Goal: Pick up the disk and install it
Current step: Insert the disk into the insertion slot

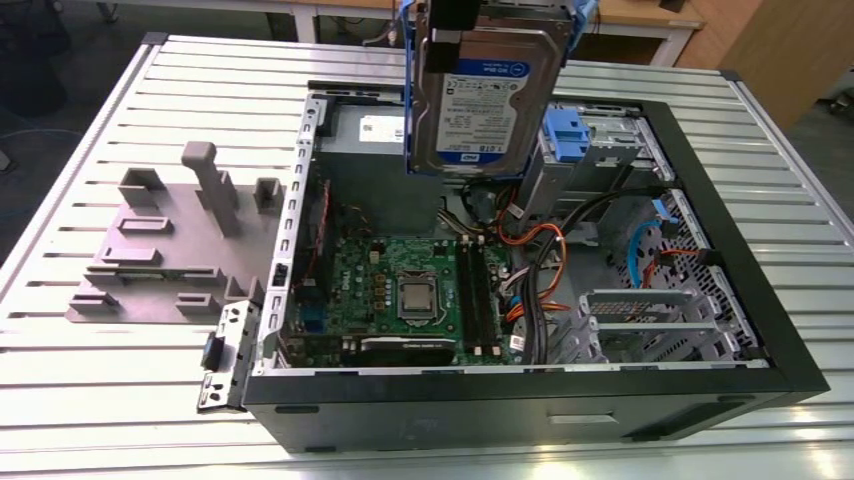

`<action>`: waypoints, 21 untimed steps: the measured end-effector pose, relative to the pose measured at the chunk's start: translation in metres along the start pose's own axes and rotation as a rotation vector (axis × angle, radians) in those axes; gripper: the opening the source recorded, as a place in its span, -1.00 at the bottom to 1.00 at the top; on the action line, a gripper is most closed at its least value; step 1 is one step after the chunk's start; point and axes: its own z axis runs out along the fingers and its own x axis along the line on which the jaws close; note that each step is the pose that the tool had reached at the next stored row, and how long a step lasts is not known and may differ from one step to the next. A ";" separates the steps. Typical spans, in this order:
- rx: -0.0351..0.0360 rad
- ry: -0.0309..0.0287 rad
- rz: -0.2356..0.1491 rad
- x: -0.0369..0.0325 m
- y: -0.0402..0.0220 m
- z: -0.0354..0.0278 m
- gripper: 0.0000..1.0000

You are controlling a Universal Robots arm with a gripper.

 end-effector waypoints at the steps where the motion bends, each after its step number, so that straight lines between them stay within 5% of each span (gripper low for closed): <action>1: -0.0003 0.0000 0.000 0.0016 -0.0001 0.0000 -0.27; 8: -0.0164 0.0005 0.001 0.0109 -0.0036 -0.0002 -0.27; 21: -0.0183 0.0004 0.001 0.0449 -0.0078 0.0003 -0.27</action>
